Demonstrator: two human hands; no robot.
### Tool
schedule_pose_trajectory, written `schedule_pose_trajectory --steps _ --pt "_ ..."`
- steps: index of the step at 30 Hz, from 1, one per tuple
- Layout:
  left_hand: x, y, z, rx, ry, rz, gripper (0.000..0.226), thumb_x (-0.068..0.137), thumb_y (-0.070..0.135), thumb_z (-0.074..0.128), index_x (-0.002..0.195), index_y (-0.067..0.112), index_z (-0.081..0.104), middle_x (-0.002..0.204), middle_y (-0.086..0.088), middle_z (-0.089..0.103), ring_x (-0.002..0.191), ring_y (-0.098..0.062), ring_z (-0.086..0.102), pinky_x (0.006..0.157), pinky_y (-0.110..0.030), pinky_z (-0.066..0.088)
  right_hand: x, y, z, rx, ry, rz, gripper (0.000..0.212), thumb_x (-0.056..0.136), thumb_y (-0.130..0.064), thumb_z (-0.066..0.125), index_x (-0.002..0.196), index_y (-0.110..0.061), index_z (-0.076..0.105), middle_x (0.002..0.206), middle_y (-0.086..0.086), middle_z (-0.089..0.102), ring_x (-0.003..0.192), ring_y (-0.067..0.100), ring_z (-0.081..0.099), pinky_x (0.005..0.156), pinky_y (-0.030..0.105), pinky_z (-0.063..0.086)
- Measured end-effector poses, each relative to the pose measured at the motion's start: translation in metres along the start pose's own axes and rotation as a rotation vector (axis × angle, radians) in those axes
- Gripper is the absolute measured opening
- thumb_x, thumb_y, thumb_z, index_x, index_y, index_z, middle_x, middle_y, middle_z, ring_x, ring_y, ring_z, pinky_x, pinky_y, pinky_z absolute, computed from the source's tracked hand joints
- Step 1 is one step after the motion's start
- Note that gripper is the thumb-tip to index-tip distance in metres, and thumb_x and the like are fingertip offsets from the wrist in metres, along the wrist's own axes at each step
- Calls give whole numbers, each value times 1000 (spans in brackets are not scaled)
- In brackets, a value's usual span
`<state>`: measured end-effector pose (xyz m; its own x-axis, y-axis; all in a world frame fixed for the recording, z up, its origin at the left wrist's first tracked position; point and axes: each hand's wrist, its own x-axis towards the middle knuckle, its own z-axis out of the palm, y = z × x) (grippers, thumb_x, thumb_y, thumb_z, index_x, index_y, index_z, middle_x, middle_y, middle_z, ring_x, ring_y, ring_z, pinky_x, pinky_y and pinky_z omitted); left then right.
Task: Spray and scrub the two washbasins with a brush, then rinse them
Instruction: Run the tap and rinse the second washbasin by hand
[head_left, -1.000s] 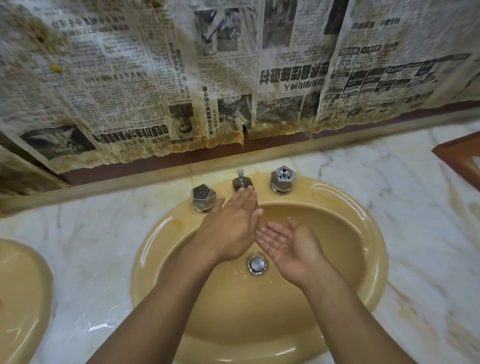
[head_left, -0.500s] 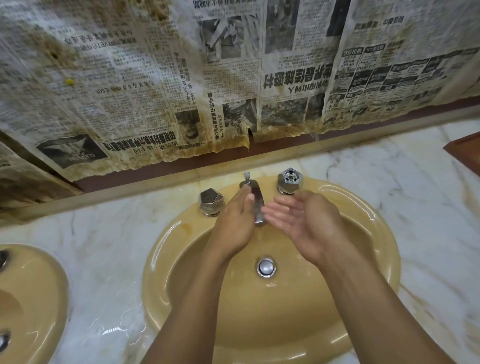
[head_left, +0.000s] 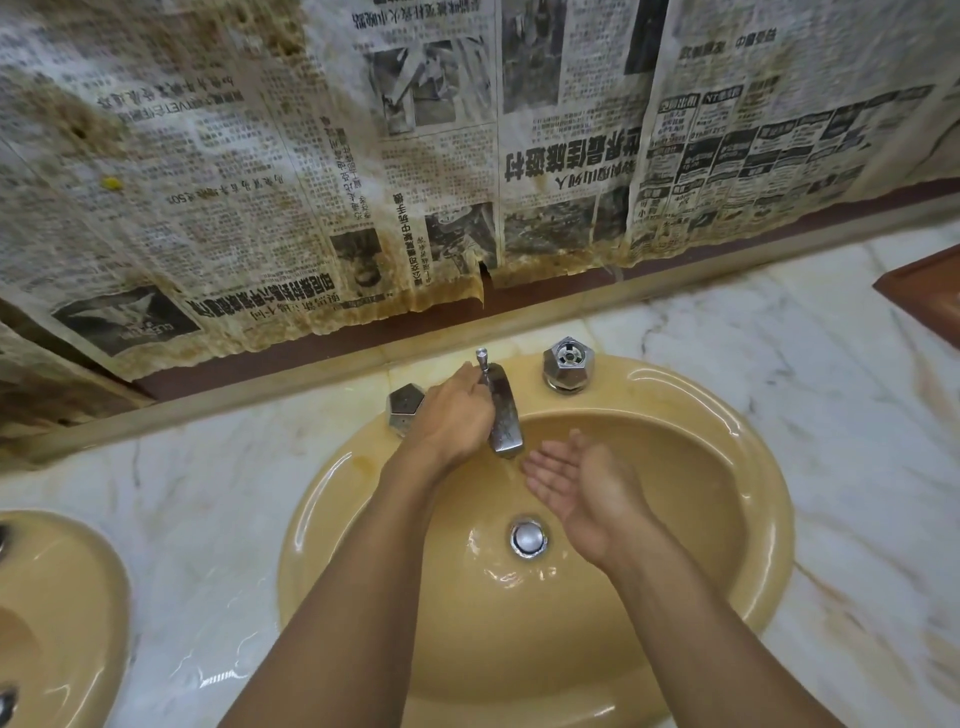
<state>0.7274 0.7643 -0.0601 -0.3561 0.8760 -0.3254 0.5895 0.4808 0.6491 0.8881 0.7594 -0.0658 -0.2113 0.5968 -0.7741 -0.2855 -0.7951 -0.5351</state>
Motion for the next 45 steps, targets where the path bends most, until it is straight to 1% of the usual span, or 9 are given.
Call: schedule_pose_trajectory --steps 4,8,13,19,25,32,35,38,45 --pt "-29 13 4 56 -47 68 50 105 26 26 148 19 50 163 -4 38 148 -29 37 120 -41 30 7 7 4 130 -72 162 48 110 -31 39 116 12 58 111 30 65 99 41 68 87 47 56" --pt "-41 11 24 -245 91 8 46 109 19 32 153 15 47 161 -1 43 148 -17 37 115 -23 26 -2 3 -3 84 -22 157 42 107 -23 40 105 10 66 88 24 73 84 36 71 73 43 58" --pt "-30 6 34 -515 163 -31 48 110 27 34 156 19 44 160 6 42 149 -11 36 126 -37 24 -26 -35 -3 68 -131 -19 42 107 -23 38 109 10 65 95 25 75 84 33 76 74 38 63" --pt "27 -9 27 -577 198 -165 53 105 48 36 73 18 66 78 -2 71 77 -24 62 84 -50 52 -39 -57 35 -146 -176 -179 41 109 -28 44 126 7 56 122 22 65 117 31 64 106 41 51" --pt "27 -8 32 -553 175 -193 64 106 57 30 95 13 74 95 -8 77 97 -31 70 96 -43 50 -8 -23 -3 5 60 -35 37 108 -25 37 107 4 61 107 24 67 90 32 68 82 37 56" --pt "8 -23 41 -765 131 -140 51 92 80 27 95 60 74 116 20 73 123 -10 61 115 -40 39 21 19 12 267 -41 326 42 109 -26 36 118 8 59 101 26 68 87 36 68 62 41 63" --pt "14 -30 37 -830 110 -116 90 82 93 21 141 36 59 149 8 57 140 -11 47 125 -43 26 17 9 9 226 -16 238 38 107 -21 38 103 5 65 71 16 65 67 27 61 59 37 54" --pt "26 -27 29 -818 96 -89 96 88 87 15 143 22 60 139 4 64 136 -12 53 119 -37 32 1 -18 4 144 0 87 39 105 -20 37 97 4 68 67 14 68 58 23 64 52 31 56" --pt "46 -12 25 -784 92 -71 79 105 66 13 114 20 77 94 -1 79 90 -11 75 83 -30 58 -33 -62 58 -210 -232 -109 29 107 -25 48 107 0 63 117 31 64 112 38 66 98 40 57"
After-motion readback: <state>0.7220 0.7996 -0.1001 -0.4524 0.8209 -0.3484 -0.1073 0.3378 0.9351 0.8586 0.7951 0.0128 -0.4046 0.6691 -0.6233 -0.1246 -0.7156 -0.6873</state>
